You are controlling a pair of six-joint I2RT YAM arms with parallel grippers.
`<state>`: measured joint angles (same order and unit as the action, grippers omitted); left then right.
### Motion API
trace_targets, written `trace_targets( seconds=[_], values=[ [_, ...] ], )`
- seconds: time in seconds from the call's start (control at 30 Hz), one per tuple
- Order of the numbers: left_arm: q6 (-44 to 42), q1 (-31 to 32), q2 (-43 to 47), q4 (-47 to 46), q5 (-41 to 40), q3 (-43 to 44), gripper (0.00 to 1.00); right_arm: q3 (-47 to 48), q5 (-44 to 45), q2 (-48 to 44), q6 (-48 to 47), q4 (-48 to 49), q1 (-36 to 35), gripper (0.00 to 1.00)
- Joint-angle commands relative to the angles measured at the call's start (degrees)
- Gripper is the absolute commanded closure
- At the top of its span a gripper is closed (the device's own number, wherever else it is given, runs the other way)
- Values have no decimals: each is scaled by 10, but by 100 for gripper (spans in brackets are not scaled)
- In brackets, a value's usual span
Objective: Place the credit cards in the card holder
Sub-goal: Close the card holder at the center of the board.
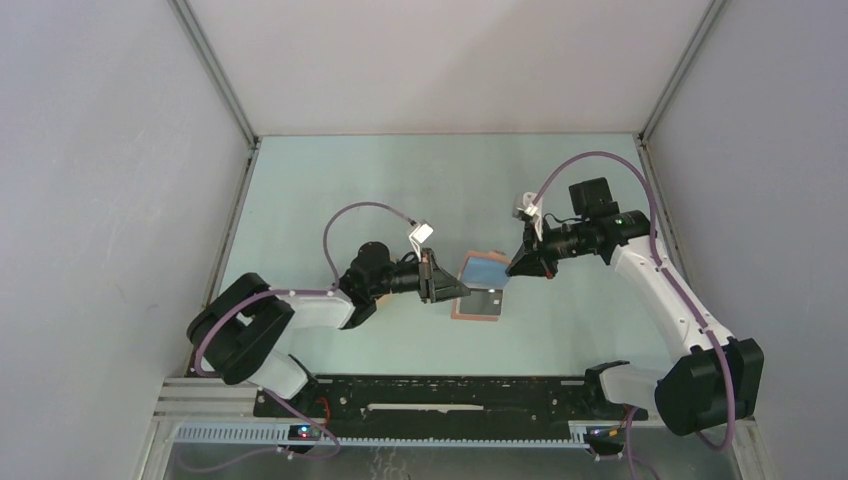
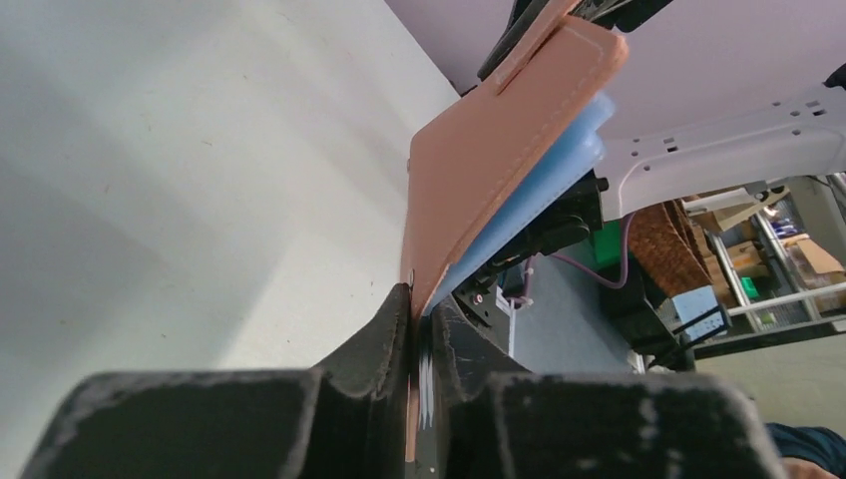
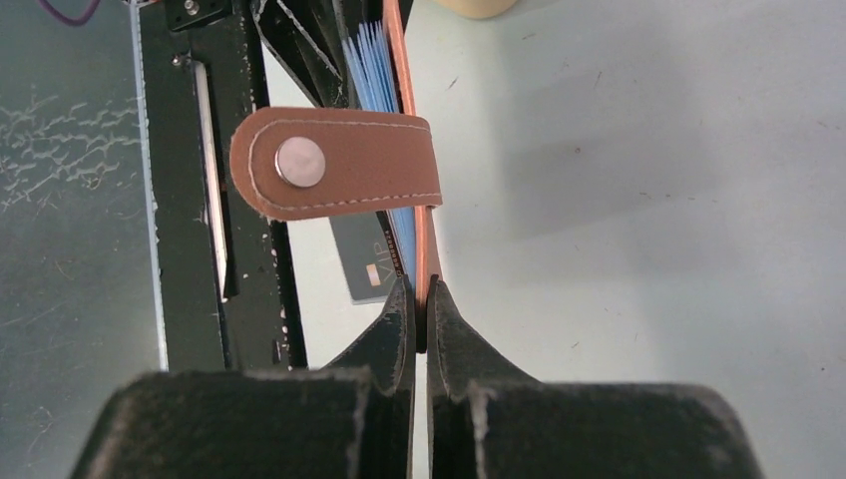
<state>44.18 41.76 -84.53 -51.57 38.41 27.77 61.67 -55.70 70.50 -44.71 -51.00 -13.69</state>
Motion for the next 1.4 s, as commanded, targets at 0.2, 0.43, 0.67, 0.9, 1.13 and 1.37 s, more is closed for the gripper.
trace_targets(
  seconds=[0.2, 0.43, 0.67, 0.9, 1.13, 1.37],
  values=[
    [161, -16, -82, -173, 36, 11, 100, -10, -21, -16, -103, -8, -15, 100],
    [276, -40, -151, -297, 38, 4, 100, -62, 5, -16, -221, -11, -70, 93],
    [297, -44, -190, -289, 39, 17, 100, -101, 174, 8, -134, 115, -186, 79],
    [285, -48, -213, -286, 42, 11, 100, -101, 211, 17, -105, 139, -212, 54],
    [301, -51, -221, -287, 41, 15, 100, -101, 200, -18, -124, 122, -223, 38],
    [345, -55, -241, -294, 31, 25, 100, -111, 258, -4, -146, 161, -229, 30]
  ],
)
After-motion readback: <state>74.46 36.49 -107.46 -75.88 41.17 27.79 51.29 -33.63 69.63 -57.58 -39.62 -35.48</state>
